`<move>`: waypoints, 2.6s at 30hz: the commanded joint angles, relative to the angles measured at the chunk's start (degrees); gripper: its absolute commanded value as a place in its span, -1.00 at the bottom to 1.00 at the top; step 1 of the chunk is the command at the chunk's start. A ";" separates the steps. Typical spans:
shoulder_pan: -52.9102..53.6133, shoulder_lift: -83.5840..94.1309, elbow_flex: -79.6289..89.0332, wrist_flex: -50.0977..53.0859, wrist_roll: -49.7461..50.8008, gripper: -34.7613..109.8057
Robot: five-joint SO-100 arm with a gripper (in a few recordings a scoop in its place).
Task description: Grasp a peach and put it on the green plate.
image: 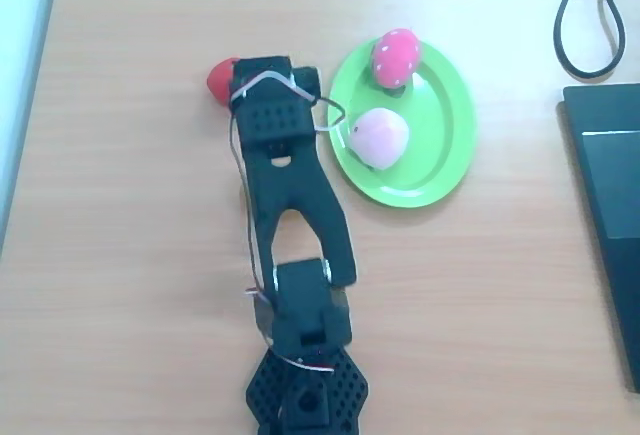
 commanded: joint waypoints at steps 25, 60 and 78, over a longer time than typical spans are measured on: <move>-5.01 55.55 59.68 -16.70 -8.70 -0.63; 1.58 65.13 69.35 2.46 -5.89 -0.63; 4.04 65.04 69.35 2.46 -3.78 -0.63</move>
